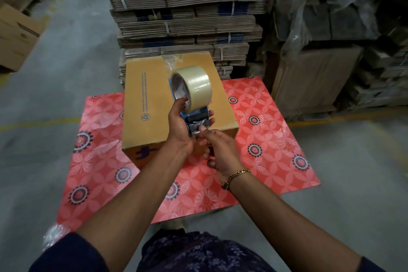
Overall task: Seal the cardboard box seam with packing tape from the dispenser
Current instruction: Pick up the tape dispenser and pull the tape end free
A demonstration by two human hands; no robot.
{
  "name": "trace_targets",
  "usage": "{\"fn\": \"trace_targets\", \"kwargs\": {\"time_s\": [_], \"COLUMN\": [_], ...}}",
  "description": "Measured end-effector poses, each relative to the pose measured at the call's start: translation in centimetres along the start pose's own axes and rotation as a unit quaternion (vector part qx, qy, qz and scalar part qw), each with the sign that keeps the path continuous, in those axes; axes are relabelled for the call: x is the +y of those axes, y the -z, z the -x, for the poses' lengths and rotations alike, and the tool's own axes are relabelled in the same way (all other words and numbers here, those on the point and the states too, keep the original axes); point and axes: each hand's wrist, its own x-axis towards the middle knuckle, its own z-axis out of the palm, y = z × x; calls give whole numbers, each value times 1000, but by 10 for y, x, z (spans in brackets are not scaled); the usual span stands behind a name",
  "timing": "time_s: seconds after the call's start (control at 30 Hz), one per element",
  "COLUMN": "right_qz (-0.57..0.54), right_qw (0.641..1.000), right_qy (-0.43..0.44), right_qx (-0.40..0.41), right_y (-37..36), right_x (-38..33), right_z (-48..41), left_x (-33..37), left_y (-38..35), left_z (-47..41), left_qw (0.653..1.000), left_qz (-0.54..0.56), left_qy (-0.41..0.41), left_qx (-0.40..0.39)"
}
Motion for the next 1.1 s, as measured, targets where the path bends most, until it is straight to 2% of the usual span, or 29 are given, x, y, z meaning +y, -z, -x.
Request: {"fn": "trace_targets", "kwargs": {"time_s": [0.37,0.77,0.87,1.0,1.1], "right_qz": [-25,5,8,5,-6], "right_qw": [1000,1000,1000,999,997], "right_qy": [0,-14,-19,-31,-44], "right_qx": [6,10,14,39,69], "right_y": [-2,23,28,38,47], "right_x": [8,18,23,27,26], "right_z": [-2,22,23,12,-4], "left_x": [-12,-20,-26,-30,-28], "left_y": [14,20,21,26,24], "left_z": [-10,-32,-36,-56,-70], "left_qw": [997,994,993,979,970], "left_qz": [8,14,-18,-116,-177], "left_qy": [24,72,88,117,102], "left_qx": [69,83,83,118,131]}}
